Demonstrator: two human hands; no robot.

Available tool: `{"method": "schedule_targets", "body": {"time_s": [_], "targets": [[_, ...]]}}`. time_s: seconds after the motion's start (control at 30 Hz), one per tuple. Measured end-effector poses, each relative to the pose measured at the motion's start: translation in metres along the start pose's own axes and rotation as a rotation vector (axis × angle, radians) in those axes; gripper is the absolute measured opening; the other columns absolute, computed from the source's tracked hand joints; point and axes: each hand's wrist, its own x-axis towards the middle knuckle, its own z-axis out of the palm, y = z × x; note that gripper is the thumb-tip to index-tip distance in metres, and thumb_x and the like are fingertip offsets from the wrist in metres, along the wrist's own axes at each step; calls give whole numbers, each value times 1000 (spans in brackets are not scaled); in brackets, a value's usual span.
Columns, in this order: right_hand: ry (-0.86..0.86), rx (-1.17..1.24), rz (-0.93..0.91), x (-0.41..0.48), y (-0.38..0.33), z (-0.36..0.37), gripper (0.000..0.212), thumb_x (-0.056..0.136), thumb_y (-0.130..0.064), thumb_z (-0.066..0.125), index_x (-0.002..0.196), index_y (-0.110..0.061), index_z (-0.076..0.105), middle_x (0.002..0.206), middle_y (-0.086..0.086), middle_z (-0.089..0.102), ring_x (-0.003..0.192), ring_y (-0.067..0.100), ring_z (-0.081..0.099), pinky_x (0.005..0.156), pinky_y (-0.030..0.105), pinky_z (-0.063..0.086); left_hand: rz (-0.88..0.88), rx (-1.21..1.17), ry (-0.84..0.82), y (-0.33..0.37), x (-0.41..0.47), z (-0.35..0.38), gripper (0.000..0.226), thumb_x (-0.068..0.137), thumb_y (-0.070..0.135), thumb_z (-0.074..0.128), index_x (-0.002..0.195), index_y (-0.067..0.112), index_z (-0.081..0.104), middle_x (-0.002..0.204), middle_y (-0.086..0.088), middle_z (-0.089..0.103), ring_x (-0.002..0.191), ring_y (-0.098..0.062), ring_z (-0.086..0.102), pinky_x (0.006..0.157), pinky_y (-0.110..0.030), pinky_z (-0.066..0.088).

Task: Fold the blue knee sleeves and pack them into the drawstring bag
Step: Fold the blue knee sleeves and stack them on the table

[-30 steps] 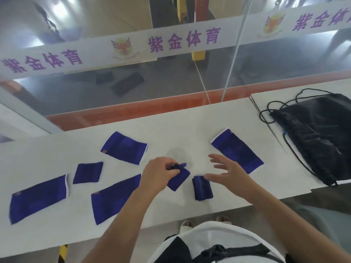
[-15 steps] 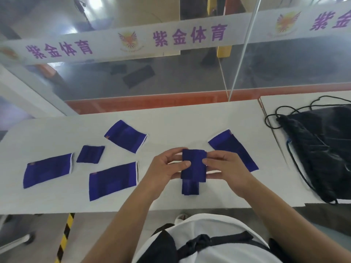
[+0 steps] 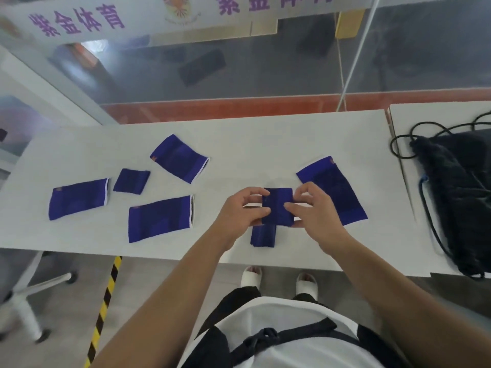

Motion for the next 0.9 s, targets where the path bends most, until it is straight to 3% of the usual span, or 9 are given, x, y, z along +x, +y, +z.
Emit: {"method": "schedule_targets", "body": {"time_s": [0.13, 0.23, 0.43, 0.53, 0.7, 0.83, 0.9], "targets": [[5, -81, 126, 0, 50, 13, 22, 90, 5, 65, 88, -6, 46, 101, 23, 63, 77, 29, 66, 55, 36, 62, -77, 70, 39, -50, -2, 3, 35, 87, -5, 67, 109, 22, 68, 115, -8, 68, 101, -28, 70, 80, -37, 62], [-13, -147, 151, 0, 77, 22, 20, 89, 5, 66, 87, -8, 51, 104, 17, 62, 80, 31, 66, 58, 39, 63, -113, 136, 79, -78, -4, 3, 40, 85, -8, 66, 107, 26, 68, 115, -4, 67, 99, -25, 70, 85, -40, 61], [-9, -292, 110, 13, 89, 33, 19, 86, 1, 70, 85, -16, 62, 97, 6, 68, 81, 30, 71, 71, 52, 61, -60, 245, 112, -88, 9, -5, 39, 90, -5, 63, 117, 22, 64, 114, 5, 66, 93, -4, 65, 70, -11, 54], [15, -327, 104, 23, 89, 38, 22, 86, 0, 68, 85, -20, 60, 97, 2, 67, 81, 27, 71, 72, 52, 61, -12, 348, 117, -87, 19, -5, 39, 90, -4, 61, 121, 21, 63, 115, 5, 64, 89, -3, 62, 64, -5, 49], [14, -443, 73, 30, 92, 46, 23, 87, -4, 68, 85, -25, 58, 99, 1, 64, 85, 24, 68, 75, 45, 60, 79, 594, 98, -98, 26, -7, 42, 92, 4, 62, 131, 19, 57, 126, -1, 62, 94, -11, 59, 79, -14, 47], [7, -504, 39, 30, 94, 46, 23, 86, -5, 67, 89, -26, 56, 103, 0, 60, 85, 18, 64, 76, 42, 60, 111, 619, 101, -105, 27, -8, 42, 91, 8, 63, 131, 20, 58, 126, -2, 62, 95, -13, 60, 85, -23, 51], [2, -533, -10, 26, 93, 45, 22, 88, -7, 67, 98, -24, 58, 112, -1, 57, 93, 17, 62, 81, 34, 59, 177, 637, 108, -106, 25, -8, 42, 91, 11, 64, 132, 17, 58, 129, -3, 60, 106, -17, 58, 94, -32, 52]]}}
